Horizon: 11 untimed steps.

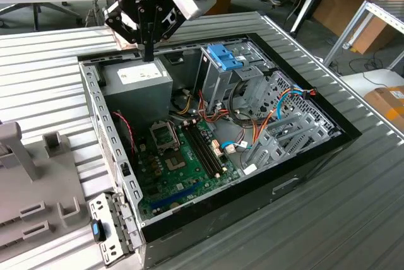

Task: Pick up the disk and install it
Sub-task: 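Reach for the disk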

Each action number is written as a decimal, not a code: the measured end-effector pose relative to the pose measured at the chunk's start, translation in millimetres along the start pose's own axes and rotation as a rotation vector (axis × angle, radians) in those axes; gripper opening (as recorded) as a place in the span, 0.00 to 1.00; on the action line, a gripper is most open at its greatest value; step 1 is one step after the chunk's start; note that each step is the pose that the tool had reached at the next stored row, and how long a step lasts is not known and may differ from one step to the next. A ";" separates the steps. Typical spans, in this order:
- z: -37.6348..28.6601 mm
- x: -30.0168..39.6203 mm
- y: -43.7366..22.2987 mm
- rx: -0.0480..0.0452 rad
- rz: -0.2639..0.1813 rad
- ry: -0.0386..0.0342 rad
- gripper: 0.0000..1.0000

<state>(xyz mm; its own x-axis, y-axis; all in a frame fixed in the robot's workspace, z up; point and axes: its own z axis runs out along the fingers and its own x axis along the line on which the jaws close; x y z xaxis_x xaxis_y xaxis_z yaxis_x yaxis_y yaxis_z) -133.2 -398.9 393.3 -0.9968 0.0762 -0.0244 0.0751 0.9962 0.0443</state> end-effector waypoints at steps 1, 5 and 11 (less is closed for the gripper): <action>0.0 0.4 -0.1 -0.0001 0.000 -0.0001 0.11; -0.1 5.3 -0.4 -0.0001 0.000 0.0000 0.11; -0.3 11.3 -0.9 0.0000 0.000 0.0000 0.11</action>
<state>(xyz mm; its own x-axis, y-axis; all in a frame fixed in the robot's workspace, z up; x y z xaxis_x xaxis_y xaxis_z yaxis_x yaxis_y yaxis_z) -144.6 -399.0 393.3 -0.9968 0.0762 -0.0244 0.0750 0.9962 0.0444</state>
